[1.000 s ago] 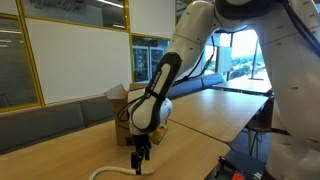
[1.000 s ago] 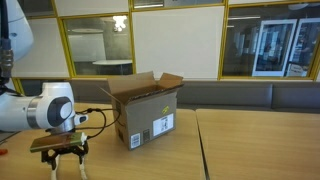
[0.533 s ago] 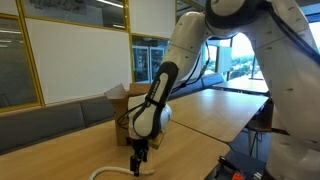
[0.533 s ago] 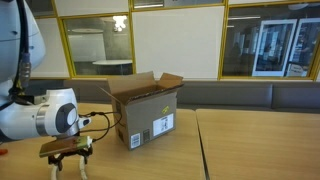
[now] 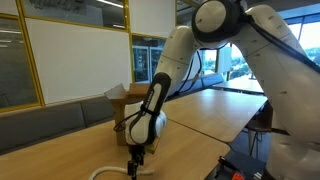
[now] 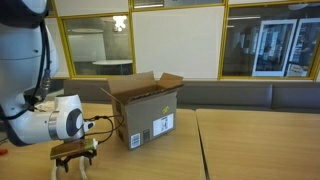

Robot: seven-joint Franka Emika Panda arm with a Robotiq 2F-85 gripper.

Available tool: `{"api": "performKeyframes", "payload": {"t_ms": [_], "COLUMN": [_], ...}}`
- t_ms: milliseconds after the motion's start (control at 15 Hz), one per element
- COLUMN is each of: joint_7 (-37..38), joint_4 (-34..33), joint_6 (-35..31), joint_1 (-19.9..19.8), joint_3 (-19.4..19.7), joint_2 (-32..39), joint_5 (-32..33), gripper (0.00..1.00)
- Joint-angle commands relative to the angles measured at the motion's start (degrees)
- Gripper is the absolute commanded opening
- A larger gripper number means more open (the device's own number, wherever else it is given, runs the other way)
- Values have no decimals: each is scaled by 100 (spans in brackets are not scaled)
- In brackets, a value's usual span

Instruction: Pick up the toy and rope from the table and put them in the box.

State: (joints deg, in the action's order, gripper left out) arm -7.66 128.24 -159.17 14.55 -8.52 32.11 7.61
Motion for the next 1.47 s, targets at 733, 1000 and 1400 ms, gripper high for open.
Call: {"api": "performKeyframes", "payload": {"t_ms": [733,1000,1400], "joint_7": [-5,11,102], "joint_4": [-697,-711,-645], "joint_6": [-19,-13,27], "joint_1": [-76,-73,3], "joint_3": [138,140,198], "joint_2": [603,605,483], "joint_5": [163,154,186], "gripper": [31,11,13]}}
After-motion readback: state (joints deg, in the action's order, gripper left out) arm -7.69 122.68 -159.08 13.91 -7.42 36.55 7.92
